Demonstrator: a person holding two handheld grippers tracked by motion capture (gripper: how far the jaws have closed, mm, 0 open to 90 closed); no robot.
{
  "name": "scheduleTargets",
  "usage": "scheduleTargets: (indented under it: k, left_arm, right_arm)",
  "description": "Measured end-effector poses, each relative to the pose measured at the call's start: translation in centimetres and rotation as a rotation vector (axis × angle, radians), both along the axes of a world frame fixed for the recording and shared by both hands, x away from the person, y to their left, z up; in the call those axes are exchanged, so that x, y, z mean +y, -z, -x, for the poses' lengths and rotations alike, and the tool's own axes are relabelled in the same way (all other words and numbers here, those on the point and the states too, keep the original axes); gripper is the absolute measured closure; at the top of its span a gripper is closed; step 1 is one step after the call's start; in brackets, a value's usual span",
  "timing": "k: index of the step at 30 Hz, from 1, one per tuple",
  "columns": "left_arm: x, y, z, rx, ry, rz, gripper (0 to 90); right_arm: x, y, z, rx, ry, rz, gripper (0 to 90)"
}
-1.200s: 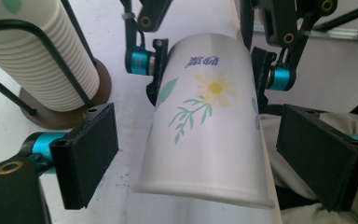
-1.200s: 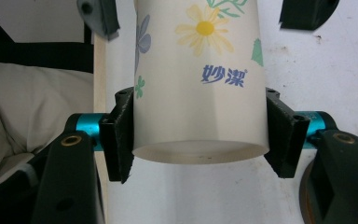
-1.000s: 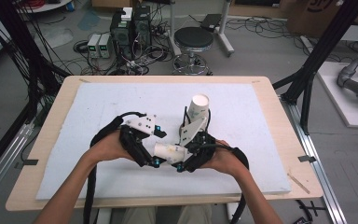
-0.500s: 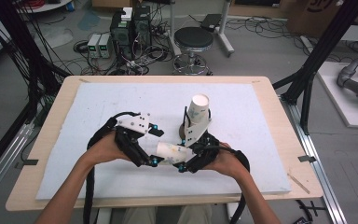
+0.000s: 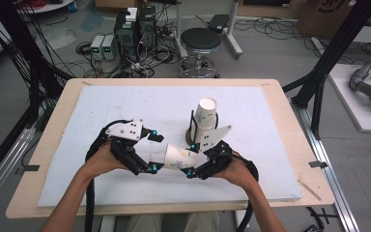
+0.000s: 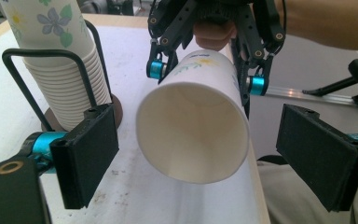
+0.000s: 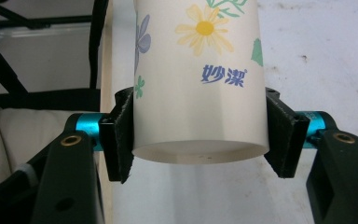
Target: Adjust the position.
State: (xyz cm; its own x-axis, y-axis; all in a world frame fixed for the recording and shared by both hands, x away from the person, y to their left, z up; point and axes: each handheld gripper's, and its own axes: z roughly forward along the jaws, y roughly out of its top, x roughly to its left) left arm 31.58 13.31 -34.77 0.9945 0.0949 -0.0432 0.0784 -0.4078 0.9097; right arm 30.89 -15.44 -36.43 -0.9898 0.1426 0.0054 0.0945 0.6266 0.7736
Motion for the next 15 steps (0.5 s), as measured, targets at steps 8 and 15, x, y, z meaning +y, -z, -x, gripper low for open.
scheduleTargets:
  k: [8,15]
  left_arm:
    - [0.7,1.0,0.1,0.011,-0.007,0.065,12.8]
    - [0.9,1.8,0.3,0.010,-0.014,0.108,12.8]
  right_arm:
    - [-0.3,0.5,0.1,-0.003,-0.001,-0.073,37.2]
    - [-0.5,0.9,0.2,-0.004,-0.004,-0.105,37.1]
